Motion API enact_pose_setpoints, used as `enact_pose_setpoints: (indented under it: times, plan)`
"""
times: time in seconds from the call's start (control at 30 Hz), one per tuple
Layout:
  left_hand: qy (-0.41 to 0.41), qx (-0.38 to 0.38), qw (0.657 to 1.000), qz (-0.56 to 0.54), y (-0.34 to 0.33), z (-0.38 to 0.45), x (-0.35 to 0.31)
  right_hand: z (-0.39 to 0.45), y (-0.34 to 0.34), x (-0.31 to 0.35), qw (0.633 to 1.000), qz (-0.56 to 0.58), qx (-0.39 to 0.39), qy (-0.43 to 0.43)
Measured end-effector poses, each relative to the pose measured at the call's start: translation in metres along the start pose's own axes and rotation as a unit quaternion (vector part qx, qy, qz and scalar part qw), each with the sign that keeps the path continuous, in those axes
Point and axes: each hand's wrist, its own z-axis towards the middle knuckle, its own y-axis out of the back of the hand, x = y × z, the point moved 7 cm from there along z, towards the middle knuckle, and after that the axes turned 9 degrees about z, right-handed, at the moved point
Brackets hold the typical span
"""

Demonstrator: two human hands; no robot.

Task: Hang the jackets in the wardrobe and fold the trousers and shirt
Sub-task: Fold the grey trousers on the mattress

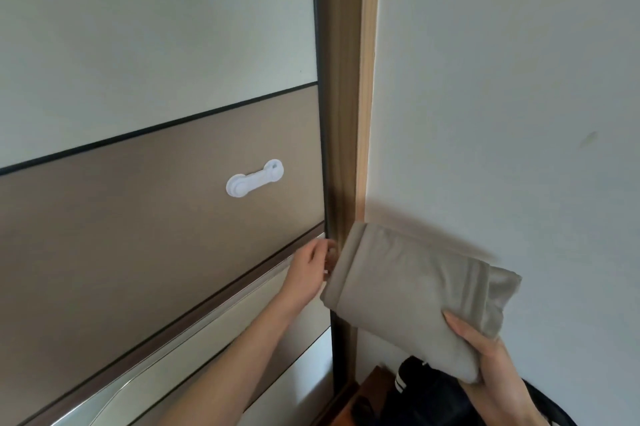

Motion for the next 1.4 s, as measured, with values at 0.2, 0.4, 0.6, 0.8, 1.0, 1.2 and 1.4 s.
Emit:
enact_pose_setpoints:
  times: [0.2, 0.4, 0.6, 0.8, 1.0, 1.2, 1.4]
  plan:
    - [-0.390, 0.046, 0.612, 0.687, -0.026, 0.035, -0.017, 0.006, 0.015, 0.008, 0.997, -0.004, -0.060, 0.040]
    - [-0.290, 0.103, 0.259, 0.916, -0.052, 0.078, -0.005, -0.001, 0.022, 0.012, 0.993, -0.056, -0.086, 0.050]
    - [-0.250, 0.126, 0.280, 0.918, -0.071, 0.095, 0.010, -0.020, 0.022, 0.020, 0.985, -0.111, -0.128, 0.042]
    - [-0.251, 0.132, 0.267, 0.921, -0.063, 0.092, 0.017, -0.027, 0.035, 0.008, 0.986, -0.072, -0.152, 0.017]
    - [-0.260, 0.142, 0.258, 0.919, -0.052, 0.076, 0.022, -0.028, 0.032, 0.003, 0.987, -0.035, -0.152, 0.031]
    - [-0.276, 0.160, 0.288, 0.903, -0.028, 0.060, 0.020, -0.028, 0.015, 0.004, 0.994, -0.002, -0.108, 0.021]
    - [-0.283, 0.165, 0.275, 0.904, -0.015, 0.037, 0.022, -0.028, 0.013, -0.005, 0.993, -0.007, -0.118, 0.011]
